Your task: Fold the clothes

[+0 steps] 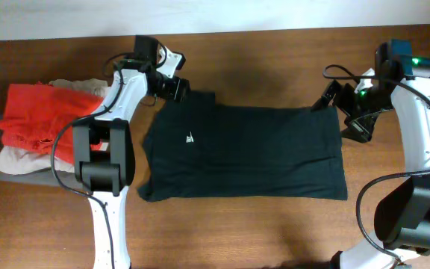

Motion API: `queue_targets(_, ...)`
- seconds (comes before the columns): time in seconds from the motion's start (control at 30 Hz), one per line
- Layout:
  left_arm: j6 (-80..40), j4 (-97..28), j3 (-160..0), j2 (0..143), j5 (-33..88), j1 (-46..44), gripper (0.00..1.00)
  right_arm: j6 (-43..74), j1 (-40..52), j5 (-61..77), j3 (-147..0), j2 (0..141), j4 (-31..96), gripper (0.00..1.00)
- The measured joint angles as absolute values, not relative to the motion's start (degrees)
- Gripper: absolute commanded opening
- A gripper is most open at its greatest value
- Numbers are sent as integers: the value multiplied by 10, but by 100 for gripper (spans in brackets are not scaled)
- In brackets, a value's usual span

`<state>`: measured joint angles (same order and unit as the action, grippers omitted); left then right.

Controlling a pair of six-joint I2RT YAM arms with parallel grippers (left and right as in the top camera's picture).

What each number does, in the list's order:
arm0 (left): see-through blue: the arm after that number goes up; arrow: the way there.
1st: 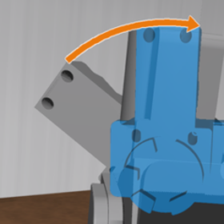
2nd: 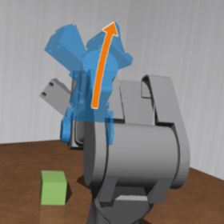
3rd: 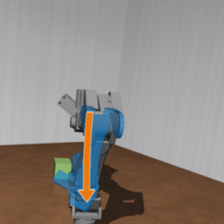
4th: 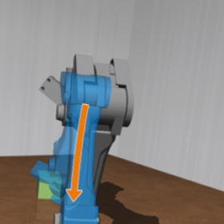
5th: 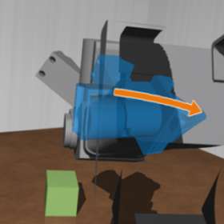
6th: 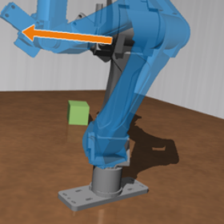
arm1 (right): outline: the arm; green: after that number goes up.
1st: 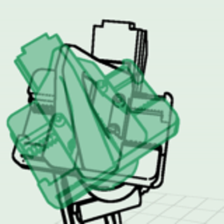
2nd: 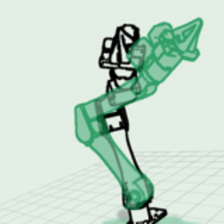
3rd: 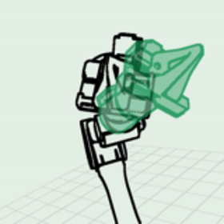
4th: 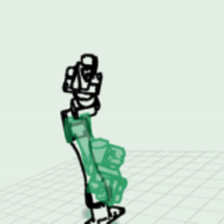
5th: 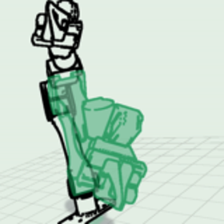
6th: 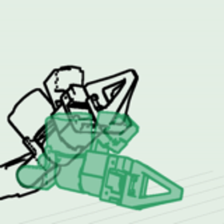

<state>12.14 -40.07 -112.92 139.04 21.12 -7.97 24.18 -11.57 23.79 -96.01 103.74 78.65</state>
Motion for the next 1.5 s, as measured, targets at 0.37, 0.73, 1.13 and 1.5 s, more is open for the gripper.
queue_targets(0.37,113,-390,-1129,1393,221,-85,64,241,-116,176,-960,1037,801,99)
queue_targets(0.73,110,-409,-1129,1399,221,-91,10,240,-116,167,-960,1037,797,99)
queue_targets(1.13,109,-566,-1246,1410,222,-93,1,240,-116,167,-960,1037,800,99)
queue_targets(1.5,109,-823,-1308,1411,222,-110,2,240,-116,156,-960,1037,788,99)
